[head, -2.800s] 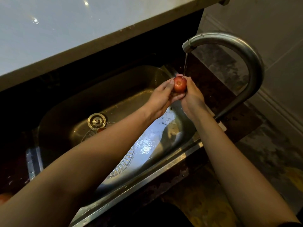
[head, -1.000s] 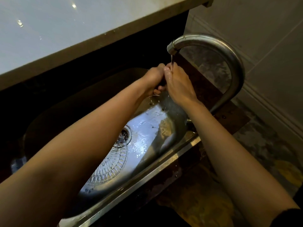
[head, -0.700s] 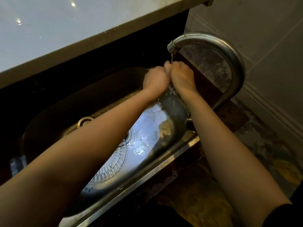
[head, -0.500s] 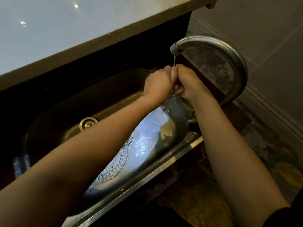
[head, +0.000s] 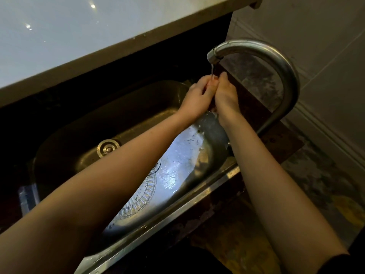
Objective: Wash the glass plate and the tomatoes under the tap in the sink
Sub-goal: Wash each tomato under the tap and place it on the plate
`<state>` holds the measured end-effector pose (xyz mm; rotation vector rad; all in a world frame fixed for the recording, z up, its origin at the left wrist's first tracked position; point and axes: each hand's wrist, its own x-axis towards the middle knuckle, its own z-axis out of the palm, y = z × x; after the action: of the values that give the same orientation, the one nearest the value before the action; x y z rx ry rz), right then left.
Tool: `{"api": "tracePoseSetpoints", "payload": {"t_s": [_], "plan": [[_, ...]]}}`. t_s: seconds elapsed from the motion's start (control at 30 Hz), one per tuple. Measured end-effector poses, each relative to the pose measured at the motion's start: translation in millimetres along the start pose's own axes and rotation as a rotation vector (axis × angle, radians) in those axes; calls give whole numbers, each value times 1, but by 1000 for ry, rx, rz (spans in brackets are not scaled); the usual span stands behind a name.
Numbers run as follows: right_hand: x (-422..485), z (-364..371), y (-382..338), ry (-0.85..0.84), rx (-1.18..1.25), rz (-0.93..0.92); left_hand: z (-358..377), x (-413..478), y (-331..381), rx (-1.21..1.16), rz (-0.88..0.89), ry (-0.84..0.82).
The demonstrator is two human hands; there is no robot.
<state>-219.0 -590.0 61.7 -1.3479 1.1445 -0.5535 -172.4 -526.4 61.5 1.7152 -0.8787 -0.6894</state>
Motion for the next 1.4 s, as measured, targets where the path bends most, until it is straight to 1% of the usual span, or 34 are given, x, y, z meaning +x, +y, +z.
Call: {"api": "tracePoseSetpoints", "payload": {"t_s": [0.1,0.13,0.2,0.3,0.4,0.47,0.5,0.57,0.67,0.8,0.9,1.0,1.17,1.33,1.4], "plan": [[-7,2,3,-162,-241,-64,-8,-1,-4,-130,-117,55],[-10,0,4,-209,-267,-88,-11,-1,-5,-173,-160,54],[-15,-6,8,-284,-257,-99,-18,-2,-8,-235,-245,2],[-20,-19,14,-383,-254,-76,-24,-8,-16,-212,-322,-111],[-23,-26,19,-443,-281,-102,-25,-11,-18,-241,-411,-105],[-26,-29,22,-484,-358,-197,-25,-12,-16,-302,-512,-83],[-27,-29,24,-485,-404,-256,-27,-13,-17,-323,-549,-83],[-29,-29,28,-426,-442,-335,-30,-13,-20,-342,-579,-112],[-32,-30,35,-322,-464,-368,-35,-17,-23,-368,-541,-163],[-36,-31,42,-236,-501,-455,-38,-24,-22,-341,-441,-209],[-34,-30,43,-142,-513,-472,-36,-27,-15,-219,-338,-225],[-33,-31,41,-67,-508,-505,-33,-28,-4,-105,-264,-192],[-32,-33,37,-37,-486,-536,-31,-27,8,4,-181,-181],[-34,-31,43,-100,-566,-466,-34,-30,-1,88,-221,-173],[-35,-27,49,-156,-594,-482,-39,-33,-11,132,-251,-196]]}}
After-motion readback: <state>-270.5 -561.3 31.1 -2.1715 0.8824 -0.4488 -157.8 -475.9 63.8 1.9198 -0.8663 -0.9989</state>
